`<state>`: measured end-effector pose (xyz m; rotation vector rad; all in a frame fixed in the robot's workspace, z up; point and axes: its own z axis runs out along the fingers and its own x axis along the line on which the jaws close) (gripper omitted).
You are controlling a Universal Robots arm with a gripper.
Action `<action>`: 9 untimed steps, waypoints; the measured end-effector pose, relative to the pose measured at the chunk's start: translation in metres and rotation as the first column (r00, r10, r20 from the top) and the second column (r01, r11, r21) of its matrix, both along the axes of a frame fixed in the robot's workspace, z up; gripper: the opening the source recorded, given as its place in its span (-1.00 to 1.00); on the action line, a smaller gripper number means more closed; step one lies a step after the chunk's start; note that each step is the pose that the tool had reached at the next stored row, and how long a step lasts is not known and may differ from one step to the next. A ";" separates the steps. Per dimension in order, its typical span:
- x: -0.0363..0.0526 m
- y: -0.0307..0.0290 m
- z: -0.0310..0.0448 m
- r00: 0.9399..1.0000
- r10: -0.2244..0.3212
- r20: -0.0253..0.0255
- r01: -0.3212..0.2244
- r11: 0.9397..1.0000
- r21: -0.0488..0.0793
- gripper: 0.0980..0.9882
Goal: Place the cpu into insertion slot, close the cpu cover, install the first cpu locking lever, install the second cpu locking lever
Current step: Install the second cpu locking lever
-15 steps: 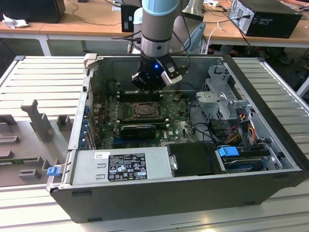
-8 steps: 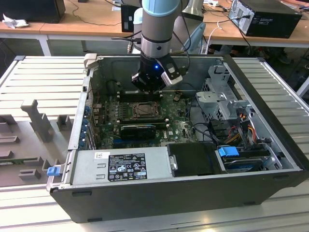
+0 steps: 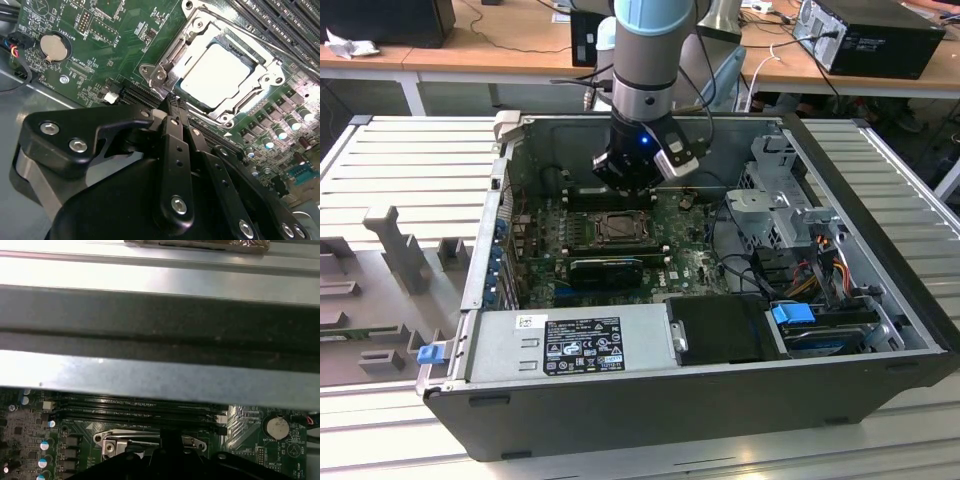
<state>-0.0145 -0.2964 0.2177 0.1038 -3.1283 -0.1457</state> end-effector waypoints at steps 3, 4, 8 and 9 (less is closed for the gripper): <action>0.0001 -0.0064 -0.0003 1.000 0.000 0.000 0.000 1.000 0.001 -0.98; 0.0000 -0.0065 -0.0001 1.000 0.000 0.000 0.000 1.000 0.000 -0.98; 0.0001 -0.0065 0.0116 1.000 0.000 0.000 0.000 1.000 -0.001 -0.98; 0.0001 -0.0065 0.0159 1.000 0.000 0.000 0.000 1.000 -0.001 -0.98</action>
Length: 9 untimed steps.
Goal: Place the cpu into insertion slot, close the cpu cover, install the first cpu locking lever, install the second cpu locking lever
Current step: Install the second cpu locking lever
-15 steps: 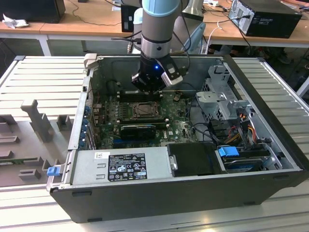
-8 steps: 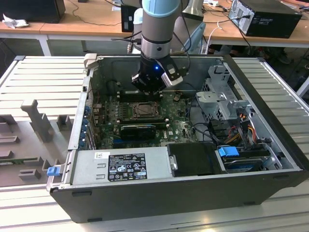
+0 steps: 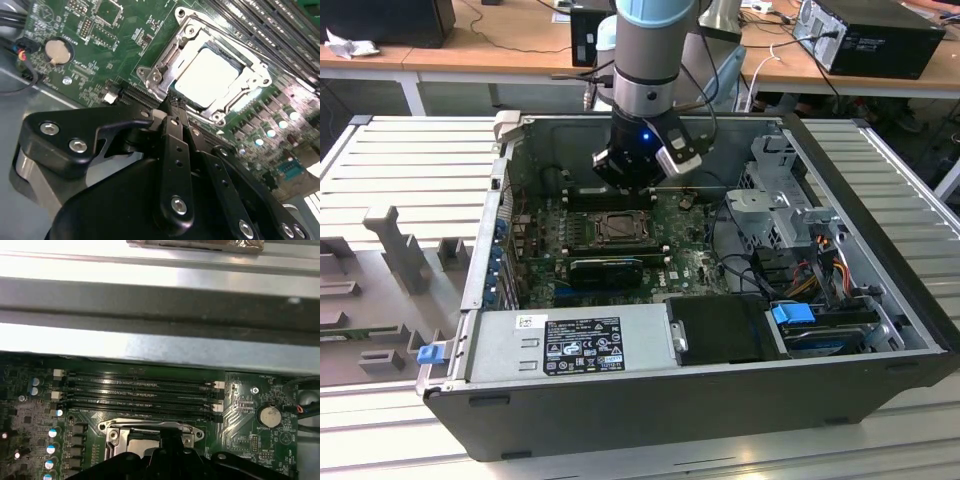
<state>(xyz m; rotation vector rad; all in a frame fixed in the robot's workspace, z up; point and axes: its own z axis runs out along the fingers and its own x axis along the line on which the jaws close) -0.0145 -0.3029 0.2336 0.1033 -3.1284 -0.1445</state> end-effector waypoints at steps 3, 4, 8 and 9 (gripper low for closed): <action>0.0000 -0.0079 0.0137 1.000 0.000 0.000 0.000 1.000 0.000 -0.98; 0.0000 -0.0124 0.0137 1.000 0.000 0.000 0.000 1.000 0.000 -0.98; 0.0000 -0.0175 0.0137 1.000 0.000 0.000 0.000 1.000 -0.001 -0.98; 0.0000 -0.0190 0.0137 1.000 0.000 0.000 0.000 1.000 -0.002 -0.98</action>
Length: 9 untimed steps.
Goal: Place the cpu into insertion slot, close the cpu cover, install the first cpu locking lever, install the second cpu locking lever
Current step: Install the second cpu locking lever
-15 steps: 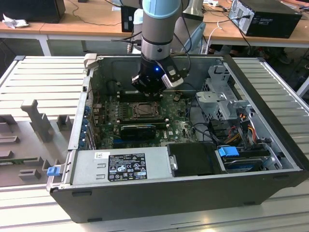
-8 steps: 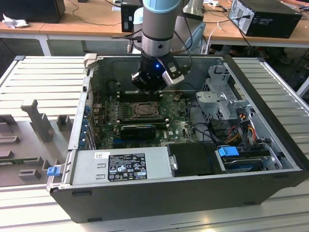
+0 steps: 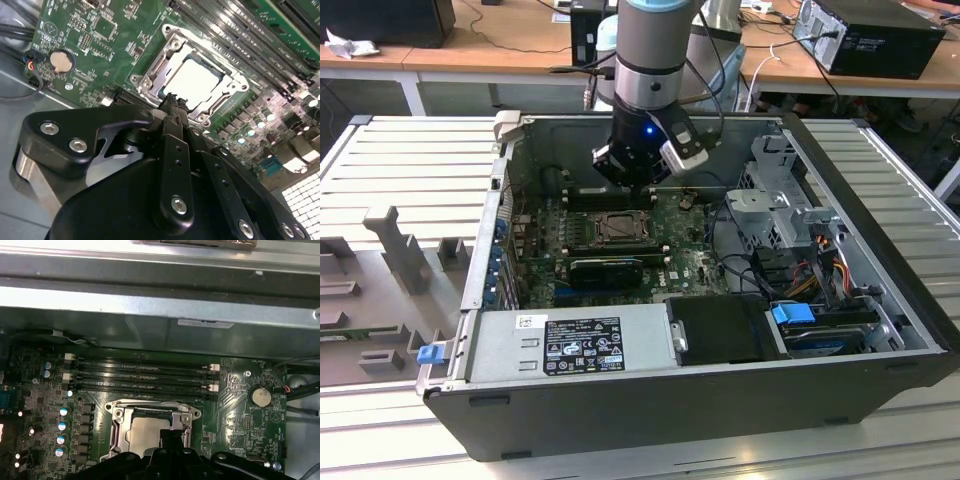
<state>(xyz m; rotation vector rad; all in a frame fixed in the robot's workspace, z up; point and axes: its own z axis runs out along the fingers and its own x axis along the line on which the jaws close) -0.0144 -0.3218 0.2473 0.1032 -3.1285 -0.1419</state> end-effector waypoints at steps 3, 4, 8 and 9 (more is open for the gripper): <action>0.0000 -0.0107 -0.0006 1.000 0.000 0.000 0.000 1.000 0.000 -0.98; 0.0000 -0.0143 -0.0010 1.000 0.000 0.000 0.000 1.000 0.000 -0.98; 0.0000 -0.0197 -0.0031 1.000 0.000 0.000 0.000 1.000 0.000 -0.98; 0.0000 -0.0208 -0.0038 1.000 0.000 0.000 0.000 1.000 0.000 -0.98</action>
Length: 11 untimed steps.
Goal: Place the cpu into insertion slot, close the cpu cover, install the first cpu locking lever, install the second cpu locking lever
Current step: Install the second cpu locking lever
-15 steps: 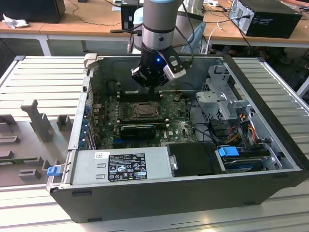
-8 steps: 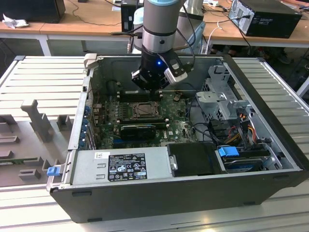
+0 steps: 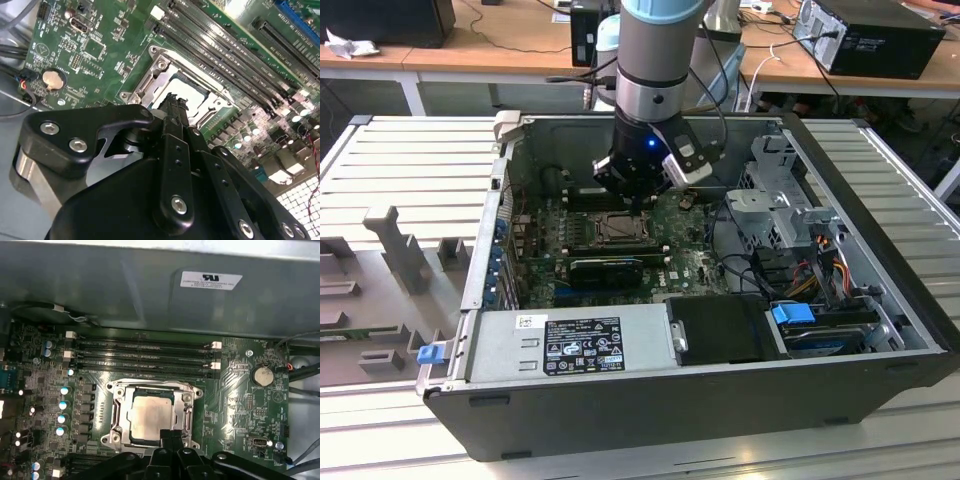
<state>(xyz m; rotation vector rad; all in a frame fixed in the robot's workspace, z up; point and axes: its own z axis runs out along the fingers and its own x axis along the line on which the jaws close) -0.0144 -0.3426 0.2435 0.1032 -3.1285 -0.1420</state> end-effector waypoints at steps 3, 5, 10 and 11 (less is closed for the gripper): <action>0.0000 -0.0058 -0.0023 1.000 0.000 0.000 0.000 1.000 0.000 -0.98; 0.0000 -0.0104 -0.0034 1.000 0.000 -0.001 0.000 1.000 0.005 -0.98; -0.0009 -0.0223 -0.0060 1.000 0.000 -0.004 0.000 0.999 0.035 -0.98; -0.0019 -0.0241 -0.0065 1.000 0.000 -0.004 0.000 0.999 0.035 -0.98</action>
